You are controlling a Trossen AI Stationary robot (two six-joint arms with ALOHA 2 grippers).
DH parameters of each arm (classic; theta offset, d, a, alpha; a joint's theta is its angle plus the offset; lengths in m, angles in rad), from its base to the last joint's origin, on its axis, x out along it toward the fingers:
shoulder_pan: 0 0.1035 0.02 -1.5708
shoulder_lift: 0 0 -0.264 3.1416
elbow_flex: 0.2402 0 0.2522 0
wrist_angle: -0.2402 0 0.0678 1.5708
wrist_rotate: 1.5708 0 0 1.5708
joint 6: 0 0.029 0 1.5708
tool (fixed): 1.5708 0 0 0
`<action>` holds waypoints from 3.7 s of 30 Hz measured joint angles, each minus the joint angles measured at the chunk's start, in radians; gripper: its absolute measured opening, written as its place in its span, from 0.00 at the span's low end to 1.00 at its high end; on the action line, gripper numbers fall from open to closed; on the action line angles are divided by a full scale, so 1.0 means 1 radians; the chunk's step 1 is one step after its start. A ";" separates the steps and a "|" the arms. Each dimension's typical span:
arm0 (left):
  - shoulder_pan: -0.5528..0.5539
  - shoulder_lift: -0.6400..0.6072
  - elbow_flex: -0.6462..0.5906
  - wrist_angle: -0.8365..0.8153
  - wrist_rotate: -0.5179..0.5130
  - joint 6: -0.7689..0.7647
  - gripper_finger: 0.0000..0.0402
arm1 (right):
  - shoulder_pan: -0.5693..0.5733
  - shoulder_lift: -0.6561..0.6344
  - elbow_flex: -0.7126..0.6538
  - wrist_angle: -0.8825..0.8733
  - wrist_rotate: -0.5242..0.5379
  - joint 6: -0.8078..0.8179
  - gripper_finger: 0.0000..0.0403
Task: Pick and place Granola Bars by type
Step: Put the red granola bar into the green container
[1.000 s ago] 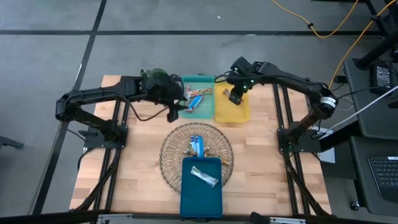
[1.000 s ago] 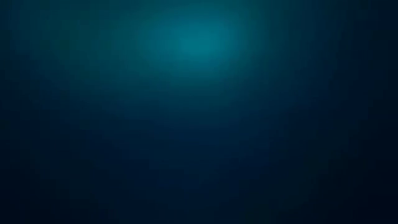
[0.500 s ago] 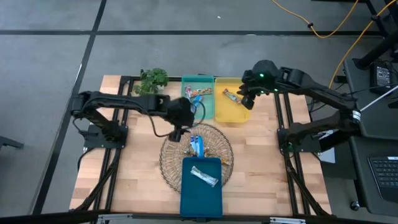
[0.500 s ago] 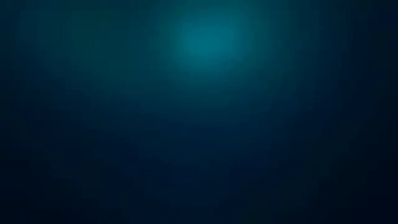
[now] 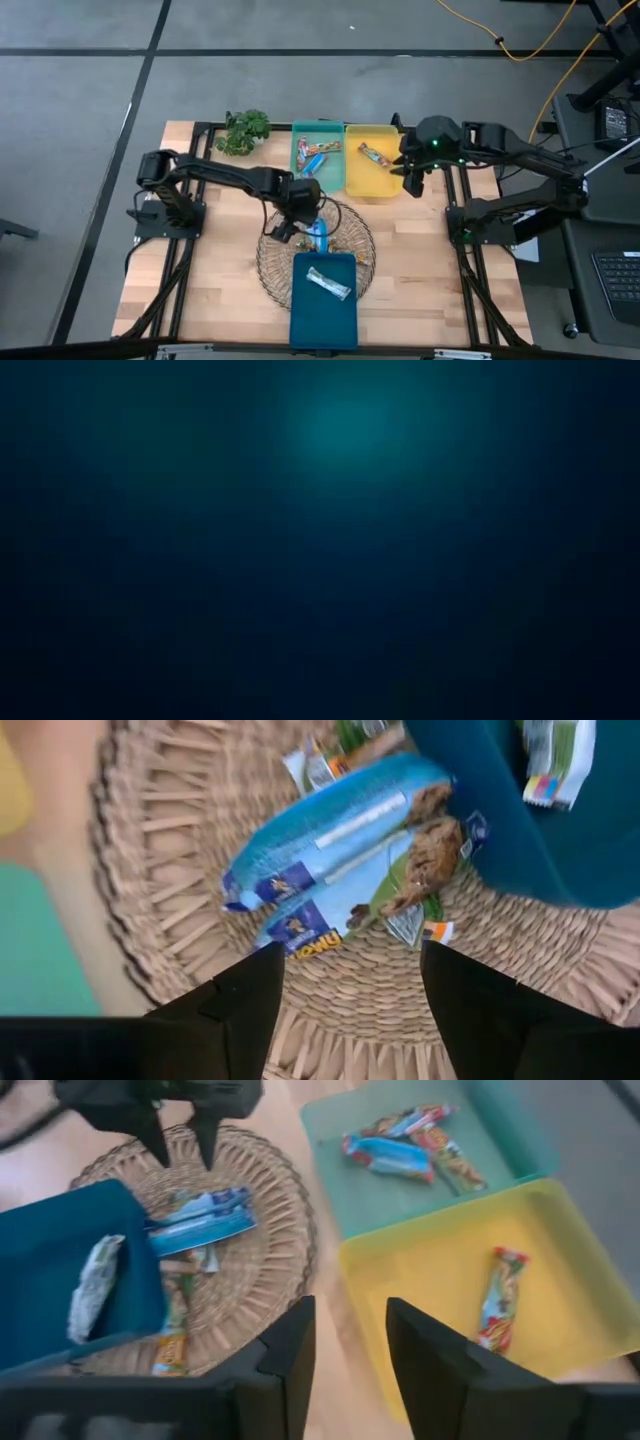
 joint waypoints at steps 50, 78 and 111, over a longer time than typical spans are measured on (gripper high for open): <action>-0.013 0.211 0.002 0.115 -0.008 -0.030 0.23 | 0.137 -0.038 -0.233 0.039 0.176 0.216 0.57; -0.009 0.154 0.055 -0.009 -0.080 -0.061 0.08 | 0.136 -0.038 -0.233 0.039 0.199 0.193 0.57; 0.032 -0.070 0.063 -0.085 -0.171 -0.312 0.08 | 0.136 -0.038 -0.236 0.056 0.303 0.128 0.57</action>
